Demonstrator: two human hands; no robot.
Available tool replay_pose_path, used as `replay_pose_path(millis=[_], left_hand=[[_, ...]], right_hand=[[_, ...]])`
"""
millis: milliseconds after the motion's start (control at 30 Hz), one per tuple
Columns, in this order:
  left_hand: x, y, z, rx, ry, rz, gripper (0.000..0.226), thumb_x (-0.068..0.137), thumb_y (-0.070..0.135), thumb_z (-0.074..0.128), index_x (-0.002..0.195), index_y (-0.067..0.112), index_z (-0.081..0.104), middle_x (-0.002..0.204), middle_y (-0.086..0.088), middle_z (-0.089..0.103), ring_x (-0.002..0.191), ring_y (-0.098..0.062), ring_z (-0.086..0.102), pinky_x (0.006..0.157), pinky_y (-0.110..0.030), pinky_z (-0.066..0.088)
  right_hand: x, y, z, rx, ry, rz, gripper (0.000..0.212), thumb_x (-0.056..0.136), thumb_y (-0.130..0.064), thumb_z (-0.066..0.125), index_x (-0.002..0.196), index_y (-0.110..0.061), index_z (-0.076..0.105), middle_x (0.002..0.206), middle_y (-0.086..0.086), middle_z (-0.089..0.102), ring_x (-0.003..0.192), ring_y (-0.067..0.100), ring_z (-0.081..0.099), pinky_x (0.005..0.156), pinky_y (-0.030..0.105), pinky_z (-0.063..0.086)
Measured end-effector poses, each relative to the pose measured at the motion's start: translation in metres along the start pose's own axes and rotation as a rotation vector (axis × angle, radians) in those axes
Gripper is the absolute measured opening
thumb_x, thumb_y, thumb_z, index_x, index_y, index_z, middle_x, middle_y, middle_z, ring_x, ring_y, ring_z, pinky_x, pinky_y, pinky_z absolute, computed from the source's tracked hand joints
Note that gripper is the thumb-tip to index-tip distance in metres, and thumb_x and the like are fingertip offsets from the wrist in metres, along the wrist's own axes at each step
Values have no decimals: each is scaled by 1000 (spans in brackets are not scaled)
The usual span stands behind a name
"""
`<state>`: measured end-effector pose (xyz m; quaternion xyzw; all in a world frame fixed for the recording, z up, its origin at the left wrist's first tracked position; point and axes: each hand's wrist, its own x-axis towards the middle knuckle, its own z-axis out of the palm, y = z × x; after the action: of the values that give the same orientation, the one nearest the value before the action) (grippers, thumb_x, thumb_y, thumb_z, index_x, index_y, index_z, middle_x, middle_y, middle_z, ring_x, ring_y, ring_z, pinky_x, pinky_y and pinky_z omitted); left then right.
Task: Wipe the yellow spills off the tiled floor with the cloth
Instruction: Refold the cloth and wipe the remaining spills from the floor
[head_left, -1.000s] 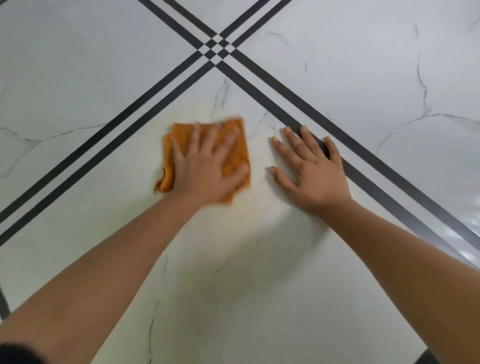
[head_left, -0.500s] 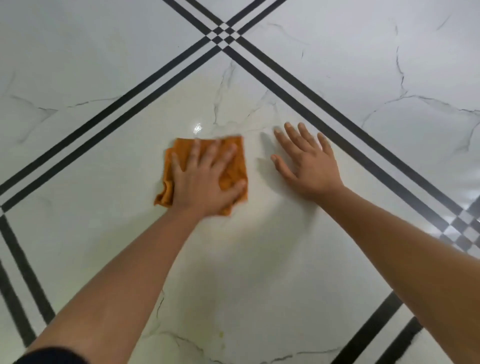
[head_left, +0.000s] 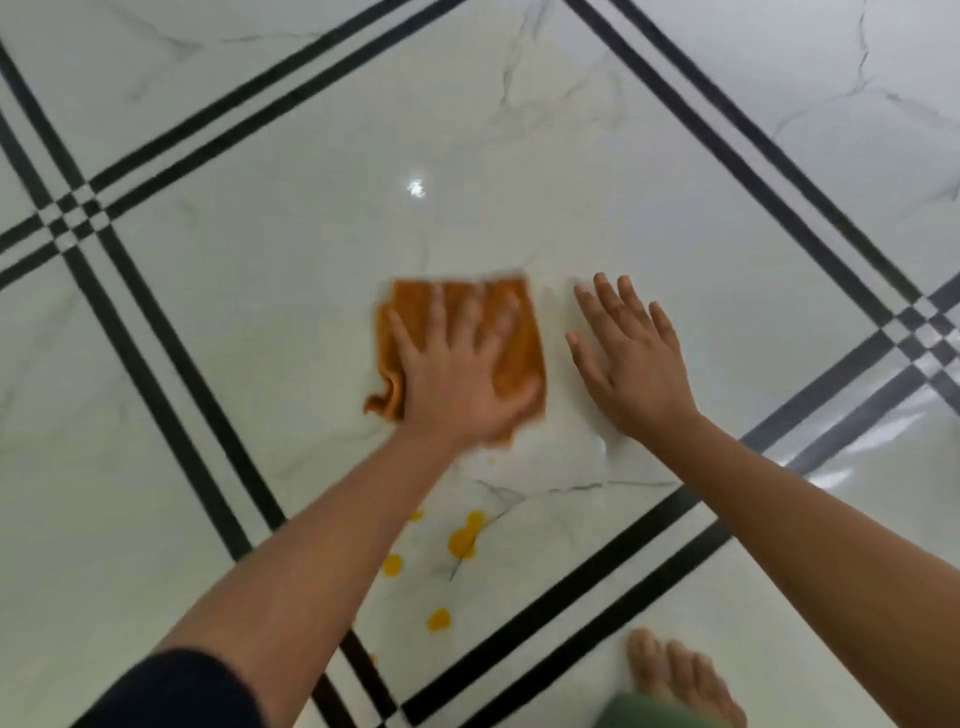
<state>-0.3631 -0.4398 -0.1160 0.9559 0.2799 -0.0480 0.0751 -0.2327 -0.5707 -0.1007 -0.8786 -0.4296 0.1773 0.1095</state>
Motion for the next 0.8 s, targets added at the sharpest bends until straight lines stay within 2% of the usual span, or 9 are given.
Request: replay_pose_path(millis=[100,133,267,400,467,600,633,733,800], left_hand=[[-73,-20,7,70,-79,344,80,72,73,34,143,37,28,151,-4,31,140,-41,17,101,-73,8],[-62,-36,5,91,-58,299,80,71,74,31,143,38,25,152,-4,29,140,-40,16,102,-73,7],[-66,-48,4,27,-35,-309,87,71,80,20,146,39,1,158,-1,0,141,-39,-7,101,-70,-9],[-170,2,16,1,-143,144,91,71,80,32,147,35,14,157,-8,7,140,-44,-2,98,-75,5],[-171,-28,20,112,-118,204,92,70,83,27,147,39,3,157,-6,4,141,-41,-5,100,-73,2],[-186,-52,19,-3,-49,-445,97,69,83,26,147,33,-2,157,-6,-4,140,-42,-6,100,-67,-13],[-199,-37,20,-52,-76,-427,99,68,83,27,148,30,2,157,-7,-2,140,-44,-5,100,-70,-12],[-242,-13,29,-2,-156,17,99,69,83,29,148,28,6,157,-9,-4,140,-44,-2,97,-76,8],[-236,-49,31,69,-97,42,98,69,82,30,148,31,4,157,-6,-1,140,-41,1,99,-75,9]], right_hand=[[-12,-11,0,-44,-35,-59,60,92,-51,14,148,-28,9,157,-3,8,144,12,-3,113,31,-6],[-14,-13,-1,-60,-43,-84,61,92,-51,13,148,-28,9,157,-3,8,145,13,-3,113,31,-6],[-36,-32,10,-81,-105,-143,62,92,-53,12,148,-28,8,158,-4,5,144,12,-5,113,31,-7],[-50,-41,27,-143,-207,-208,64,91,-55,8,148,-28,1,158,-3,-2,143,12,-10,113,30,-9],[-54,-46,31,-153,-204,-246,67,88,-57,4,148,-28,2,158,-3,-2,143,11,-10,113,31,-9],[-66,-58,37,-160,-212,-332,67,89,-55,6,149,-26,6,158,-2,-1,144,13,-8,114,33,-8],[-65,-61,37,-165,-216,-358,66,89,-55,6,149,-26,6,158,-2,-1,144,14,-8,114,33,-7],[-63,-72,42,-198,-230,-420,66,90,-54,7,149,-25,4,158,0,0,144,15,-8,114,33,-8],[-65,-78,47,-188,-230,-414,66,90,-54,7,149,-25,6,158,0,1,144,16,-6,114,34,-7]])
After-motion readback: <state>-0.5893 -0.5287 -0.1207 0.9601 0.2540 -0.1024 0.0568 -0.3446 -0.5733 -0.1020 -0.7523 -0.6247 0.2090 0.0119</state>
